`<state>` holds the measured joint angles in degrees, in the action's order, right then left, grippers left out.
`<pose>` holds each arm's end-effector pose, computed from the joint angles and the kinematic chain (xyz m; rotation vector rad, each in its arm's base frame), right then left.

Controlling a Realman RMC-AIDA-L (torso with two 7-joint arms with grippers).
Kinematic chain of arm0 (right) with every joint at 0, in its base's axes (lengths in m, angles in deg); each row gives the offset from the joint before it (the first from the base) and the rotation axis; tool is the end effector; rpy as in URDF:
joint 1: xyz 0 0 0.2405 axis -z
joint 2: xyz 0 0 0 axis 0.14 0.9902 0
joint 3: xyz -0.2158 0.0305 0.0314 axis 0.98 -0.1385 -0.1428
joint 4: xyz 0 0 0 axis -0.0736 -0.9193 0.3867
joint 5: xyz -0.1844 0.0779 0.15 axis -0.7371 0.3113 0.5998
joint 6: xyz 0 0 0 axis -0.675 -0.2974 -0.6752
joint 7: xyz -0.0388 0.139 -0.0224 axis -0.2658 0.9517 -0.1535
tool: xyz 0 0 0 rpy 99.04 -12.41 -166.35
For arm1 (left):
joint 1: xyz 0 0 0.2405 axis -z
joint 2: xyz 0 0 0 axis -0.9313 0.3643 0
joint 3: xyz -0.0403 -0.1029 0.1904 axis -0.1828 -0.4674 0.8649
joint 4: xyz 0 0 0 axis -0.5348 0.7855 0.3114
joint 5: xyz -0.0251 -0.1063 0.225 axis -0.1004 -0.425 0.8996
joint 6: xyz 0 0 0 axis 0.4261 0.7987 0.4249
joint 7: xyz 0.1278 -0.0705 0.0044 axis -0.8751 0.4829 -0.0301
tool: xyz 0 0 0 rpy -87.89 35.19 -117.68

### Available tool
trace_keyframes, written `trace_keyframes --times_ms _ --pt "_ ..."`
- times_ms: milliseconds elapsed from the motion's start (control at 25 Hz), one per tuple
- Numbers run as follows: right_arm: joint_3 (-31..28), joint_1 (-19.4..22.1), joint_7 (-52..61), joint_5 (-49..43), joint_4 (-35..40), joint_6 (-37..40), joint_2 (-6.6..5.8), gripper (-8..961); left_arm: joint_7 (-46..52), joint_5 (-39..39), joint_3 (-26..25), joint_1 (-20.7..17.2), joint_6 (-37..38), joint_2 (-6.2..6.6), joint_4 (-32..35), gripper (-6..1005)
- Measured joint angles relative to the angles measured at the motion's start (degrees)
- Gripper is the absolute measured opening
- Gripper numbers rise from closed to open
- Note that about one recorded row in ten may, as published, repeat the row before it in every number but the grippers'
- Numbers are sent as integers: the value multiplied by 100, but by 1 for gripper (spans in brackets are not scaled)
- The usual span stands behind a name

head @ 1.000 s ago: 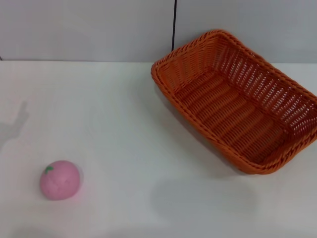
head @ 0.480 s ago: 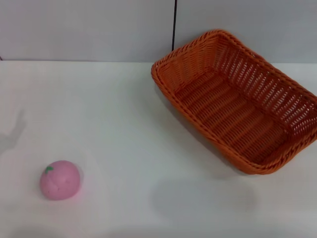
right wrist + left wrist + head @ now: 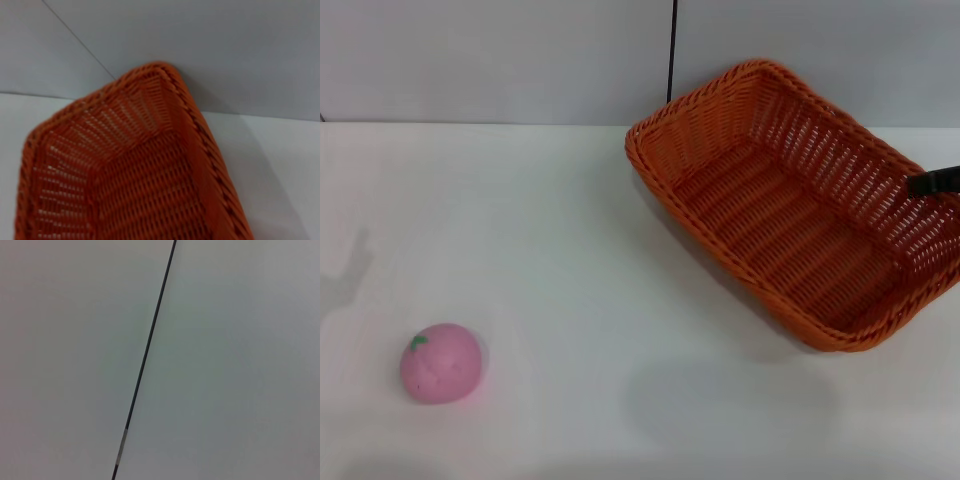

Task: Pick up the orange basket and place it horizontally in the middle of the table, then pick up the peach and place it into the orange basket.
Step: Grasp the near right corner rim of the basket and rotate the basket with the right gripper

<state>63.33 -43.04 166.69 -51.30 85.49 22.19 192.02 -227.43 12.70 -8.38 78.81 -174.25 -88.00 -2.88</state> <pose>0.2686 0.3908 0.1237 -2.3409 1.4300 0.1383 -0.3885 0.2090 0.0312 -1.4710 -0.6679 -0.9398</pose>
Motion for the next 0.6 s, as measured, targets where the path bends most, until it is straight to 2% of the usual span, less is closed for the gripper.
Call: trace_keyframes --times_ms 160,440,600 --pt "196 19 -22 -105 -53 -391 147 830 0 0 4 3 0 0 -30 791" --pt "208 9 -223 -150 -132 -511 194 830 0 0 7 0 -5 7 -42 789" --pt "211 -7 -369 -127 -184 -575 227 692 0 -1 7 15 -8 9 -42 788"
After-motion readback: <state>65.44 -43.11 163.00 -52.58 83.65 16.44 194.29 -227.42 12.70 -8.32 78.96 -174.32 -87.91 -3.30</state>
